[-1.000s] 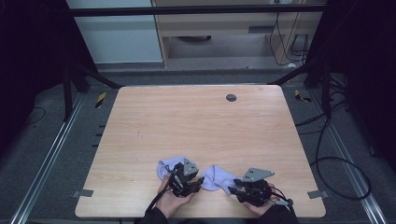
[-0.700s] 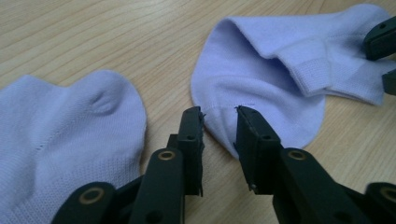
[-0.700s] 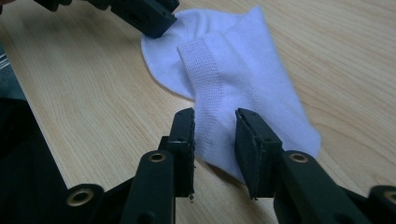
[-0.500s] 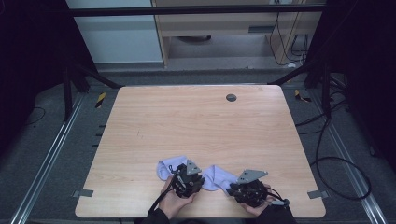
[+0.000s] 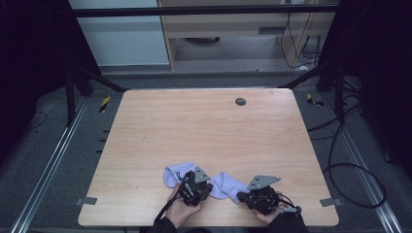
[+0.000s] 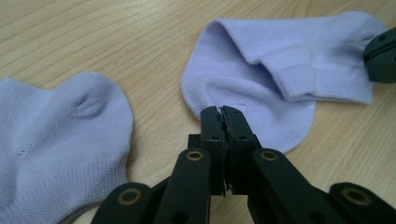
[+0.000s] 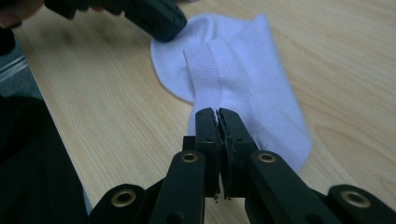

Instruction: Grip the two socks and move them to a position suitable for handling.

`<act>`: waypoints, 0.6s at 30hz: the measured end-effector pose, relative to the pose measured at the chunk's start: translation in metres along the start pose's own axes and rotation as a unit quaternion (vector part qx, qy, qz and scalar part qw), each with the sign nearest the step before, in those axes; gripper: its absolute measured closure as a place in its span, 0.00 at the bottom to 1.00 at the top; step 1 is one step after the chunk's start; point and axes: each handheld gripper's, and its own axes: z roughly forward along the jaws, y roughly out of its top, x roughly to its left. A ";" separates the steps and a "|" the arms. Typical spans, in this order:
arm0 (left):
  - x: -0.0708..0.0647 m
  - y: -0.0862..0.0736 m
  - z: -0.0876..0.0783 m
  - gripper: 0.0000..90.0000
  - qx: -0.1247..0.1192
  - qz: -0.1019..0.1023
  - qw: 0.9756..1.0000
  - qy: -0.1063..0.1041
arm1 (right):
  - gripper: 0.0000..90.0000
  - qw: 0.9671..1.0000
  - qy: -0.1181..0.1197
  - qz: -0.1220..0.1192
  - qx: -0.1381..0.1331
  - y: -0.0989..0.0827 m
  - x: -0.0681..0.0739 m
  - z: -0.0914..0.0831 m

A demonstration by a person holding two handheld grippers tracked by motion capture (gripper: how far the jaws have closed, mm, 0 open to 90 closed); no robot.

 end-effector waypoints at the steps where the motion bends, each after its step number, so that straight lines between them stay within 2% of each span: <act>1: 0.000 0.000 0.000 0.97 0.000 0.001 1.000 -0.001 | 0.97 1.000 0.000 0.000 -0.007 0.001 -0.001 -0.002; 7: 0.000 0.000 0.000 0.97 -0.001 0.001 1.000 -0.002 | 0.98 0.999 -0.006 0.015 -0.040 0.003 -0.005 -0.012; 13: 0.001 0.000 0.000 0.97 -0.002 0.004 1.000 -0.003 | 0.98 0.995 -0.027 0.048 -0.084 0.006 -0.014 -0.022; 18: 0.000 0.000 0.000 0.97 -0.001 0.007 1.000 -0.004 | 0.98 0.993 -0.047 0.066 -0.091 0.007 -0.022 -0.022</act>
